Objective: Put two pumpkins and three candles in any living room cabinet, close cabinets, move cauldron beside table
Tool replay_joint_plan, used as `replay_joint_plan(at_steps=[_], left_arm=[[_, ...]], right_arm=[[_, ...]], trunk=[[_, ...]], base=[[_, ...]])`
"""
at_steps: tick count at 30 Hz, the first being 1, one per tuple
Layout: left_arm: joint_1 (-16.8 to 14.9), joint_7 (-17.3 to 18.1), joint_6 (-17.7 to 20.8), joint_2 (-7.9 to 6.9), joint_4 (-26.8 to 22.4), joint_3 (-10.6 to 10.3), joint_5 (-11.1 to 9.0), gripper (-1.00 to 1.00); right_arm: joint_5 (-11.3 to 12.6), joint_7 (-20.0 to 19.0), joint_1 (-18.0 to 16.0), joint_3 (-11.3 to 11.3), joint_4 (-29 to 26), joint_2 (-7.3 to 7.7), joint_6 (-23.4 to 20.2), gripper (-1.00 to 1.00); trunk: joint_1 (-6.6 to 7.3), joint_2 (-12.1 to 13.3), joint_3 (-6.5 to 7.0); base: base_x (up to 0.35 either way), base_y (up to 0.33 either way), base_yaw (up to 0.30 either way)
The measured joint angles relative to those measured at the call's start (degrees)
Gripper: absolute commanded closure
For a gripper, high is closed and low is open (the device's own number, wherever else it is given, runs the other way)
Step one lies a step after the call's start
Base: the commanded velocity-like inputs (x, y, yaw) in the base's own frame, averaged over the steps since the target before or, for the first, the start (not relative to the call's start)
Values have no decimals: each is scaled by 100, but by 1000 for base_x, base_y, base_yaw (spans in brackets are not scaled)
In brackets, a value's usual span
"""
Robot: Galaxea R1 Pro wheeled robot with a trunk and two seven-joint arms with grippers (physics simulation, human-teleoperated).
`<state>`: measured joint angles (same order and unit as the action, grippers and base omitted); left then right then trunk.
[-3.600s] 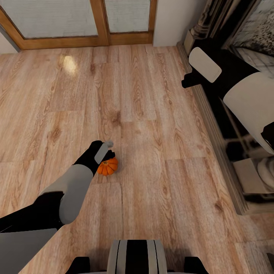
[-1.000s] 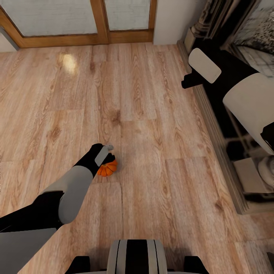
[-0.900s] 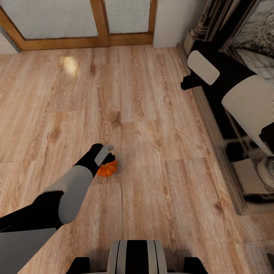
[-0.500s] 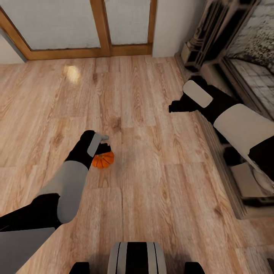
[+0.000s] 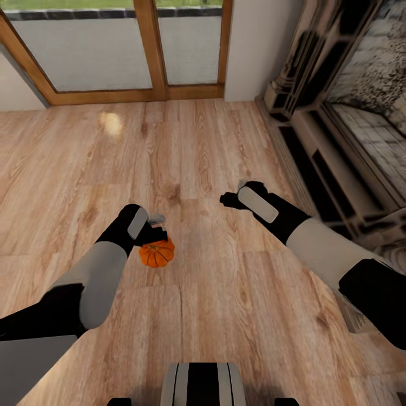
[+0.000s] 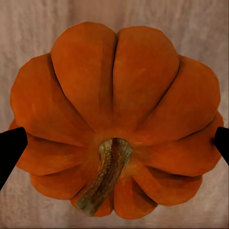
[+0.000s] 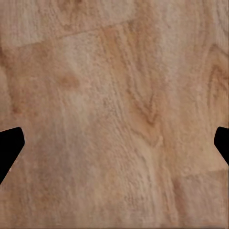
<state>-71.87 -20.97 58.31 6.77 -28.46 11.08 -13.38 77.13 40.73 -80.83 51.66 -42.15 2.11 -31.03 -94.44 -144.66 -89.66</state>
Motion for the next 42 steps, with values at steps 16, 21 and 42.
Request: replay_joint_plan(at_steps=[16, 21, 42], left_arm=[[-282, 597, 28, -366, 974, 7, 21, 100], [-292, 660, -13, -541, 981, 161, -158, 100], [-293, 1535, -1055, -591, 1759, 327, -1163, 100]], right_arm=[[-162, 423, 492, 901, -31, -359, 1160, -100], [-132, 419, 588, 896, 13, -355, 1166, -100], [-171, 382, 1005, 925, 637, -492, 2109, -100]], trunk=[[42, 21, 355], [54, 28, 466], [108, 56, 931]], base=[[0, 0, 0], [0, 0, 0], [0, 0, 0]])
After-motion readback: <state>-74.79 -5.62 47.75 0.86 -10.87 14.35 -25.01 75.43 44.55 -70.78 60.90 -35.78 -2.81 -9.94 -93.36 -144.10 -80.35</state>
